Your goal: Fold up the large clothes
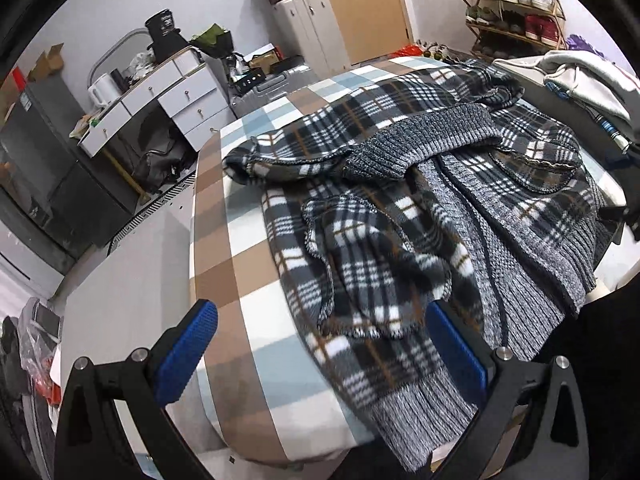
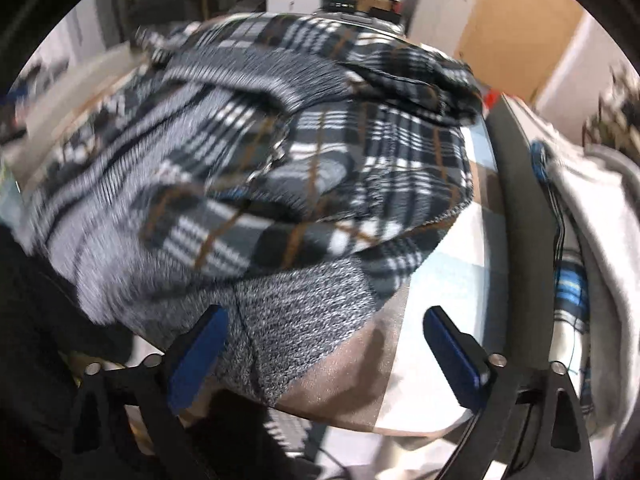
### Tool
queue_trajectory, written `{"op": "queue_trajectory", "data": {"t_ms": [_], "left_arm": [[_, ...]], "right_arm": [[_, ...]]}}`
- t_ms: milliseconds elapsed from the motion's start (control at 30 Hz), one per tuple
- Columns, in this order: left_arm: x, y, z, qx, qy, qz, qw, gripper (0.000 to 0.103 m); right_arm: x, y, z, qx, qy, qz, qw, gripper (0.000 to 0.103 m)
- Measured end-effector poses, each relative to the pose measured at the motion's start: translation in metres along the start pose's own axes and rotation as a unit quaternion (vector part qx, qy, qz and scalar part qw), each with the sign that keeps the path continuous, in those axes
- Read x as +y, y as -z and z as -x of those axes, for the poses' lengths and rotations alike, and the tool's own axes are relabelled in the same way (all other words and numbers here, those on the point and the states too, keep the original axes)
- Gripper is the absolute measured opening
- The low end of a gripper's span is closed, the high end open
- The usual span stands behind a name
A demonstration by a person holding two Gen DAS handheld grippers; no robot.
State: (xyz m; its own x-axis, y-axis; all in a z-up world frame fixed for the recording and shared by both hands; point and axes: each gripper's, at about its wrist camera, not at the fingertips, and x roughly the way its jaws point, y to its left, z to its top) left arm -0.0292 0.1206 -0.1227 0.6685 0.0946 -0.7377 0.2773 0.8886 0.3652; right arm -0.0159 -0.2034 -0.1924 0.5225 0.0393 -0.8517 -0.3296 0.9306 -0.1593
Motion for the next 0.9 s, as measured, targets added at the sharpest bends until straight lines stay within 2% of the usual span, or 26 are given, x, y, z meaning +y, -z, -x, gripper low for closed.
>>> {"op": "queue_trajectory", "data": {"t_ms": [133,200,233,300,333,367,467,633,667,733,800,867,900], "left_arm": [[0.001,0.01,-0.003,0.01,0.016,0.033,0.9993,0.102],[0.001,0.014,-0.008,0.012,0.029,0.052,0.9981,0.102],[0.001,0.016,-0.011,0.014,0.036,0.06,0.9975,0.102],[0.0,0.018,-0.018,0.02,0.045,0.075,0.996,0.102],[-0.001,0.02,-0.02,0.024,0.049,0.081,0.9952,0.102],[-0.001,0.022,-0.024,0.03,0.052,0.086,0.9945,0.102],[-0.003,0.025,-0.032,0.045,0.056,0.093,0.9931,0.102],[-0.002,0.029,-0.038,0.064,0.05,0.094,0.9923,0.102],[-0.003,0.03,-0.037,0.064,0.046,0.089,0.9929,0.102],[-0.005,0.031,-0.035,0.063,0.036,0.076,0.9945,0.102],[-0.007,0.031,-0.032,0.06,0.028,0.066,0.9956,0.102],[-0.008,0.031,-0.031,0.061,0.026,0.061,0.9959,0.102],[-0.008,0.031,-0.03,0.062,0.025,0.058,0.996,0.102]], "right_arm": [[0.006,0.0,-0.013,0.004,0.014,-0.004,1.0,0.089],[0.001,-0.002,-0.013,0.005,0.005,-0.014,1.0,0.076],[-0.002,-0.003,-0.012,0.007,0.001,-0.019,1.0,0.066],[-0.004,-0.001,-0.012,0.007,-0.002,-0.025,1.0,0.06],[-0.006,0.0,-0.01,0.008,0.004,-0.029,1.0,0.037],[-0.009,0.0,-0.009,0.01,0.003,-0.032,0.999,0.008],[-0.016,0.004,0.0,-0.007,0.02,-0.067,0.998,0.007],[-0.029,0.025,0.032,-0.07,0.006,-0.147,0.987,0.004],[-0.034,0.031,0.037,-0.079,-0.004,-0.174,0.982,0.004],[-0.049,0.048,0.042,-0.096,-0.044,-0.246,0.964,0.004],[-0.065,0.069,0.034,-0.088,-0.081,-0.316,0.941,0.004],[-0.065,0.083,0.022,-0.069,-0.081,-0.337,0.935,0.004],[-0.069,0.094,0.018,-0.072,-0.083,-0.356,0.928,0.004]]}}
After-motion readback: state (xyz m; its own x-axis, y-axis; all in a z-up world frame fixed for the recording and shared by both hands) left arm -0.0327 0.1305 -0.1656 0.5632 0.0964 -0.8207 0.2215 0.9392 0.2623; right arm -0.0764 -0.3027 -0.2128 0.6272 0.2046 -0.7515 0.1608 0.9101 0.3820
